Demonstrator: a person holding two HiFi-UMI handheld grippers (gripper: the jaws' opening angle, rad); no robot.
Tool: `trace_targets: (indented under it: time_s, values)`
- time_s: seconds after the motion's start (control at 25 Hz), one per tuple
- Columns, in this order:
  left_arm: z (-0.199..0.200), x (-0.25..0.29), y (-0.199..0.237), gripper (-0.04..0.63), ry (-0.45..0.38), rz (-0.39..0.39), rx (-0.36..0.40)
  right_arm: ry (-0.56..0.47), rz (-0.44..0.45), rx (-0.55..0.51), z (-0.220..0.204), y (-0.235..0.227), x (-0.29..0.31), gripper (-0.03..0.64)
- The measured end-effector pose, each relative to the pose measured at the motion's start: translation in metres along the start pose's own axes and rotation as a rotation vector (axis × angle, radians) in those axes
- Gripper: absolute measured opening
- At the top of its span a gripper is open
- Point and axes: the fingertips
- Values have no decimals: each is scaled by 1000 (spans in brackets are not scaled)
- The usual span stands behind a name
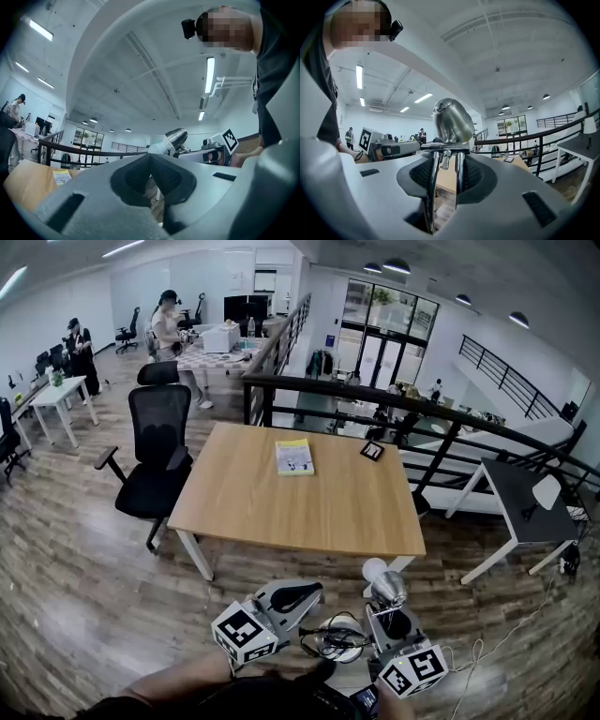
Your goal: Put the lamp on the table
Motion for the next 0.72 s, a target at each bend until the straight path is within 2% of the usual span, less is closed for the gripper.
trace_targets:
  time_s: [0.44,0.72]
  values:
    - [-10,24,14,8,15,22,-11,-10,50,11,7,-23,12,114]
    - [-17,67,30,8,17,56,-14,-9,112,13,13,-58,27,114]
Point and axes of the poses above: the fingertips, and each gripper's own axes: x forward along the fingers, y to its left, z out of its top, and after that the axes turned 7 degrees about -z, right-handed
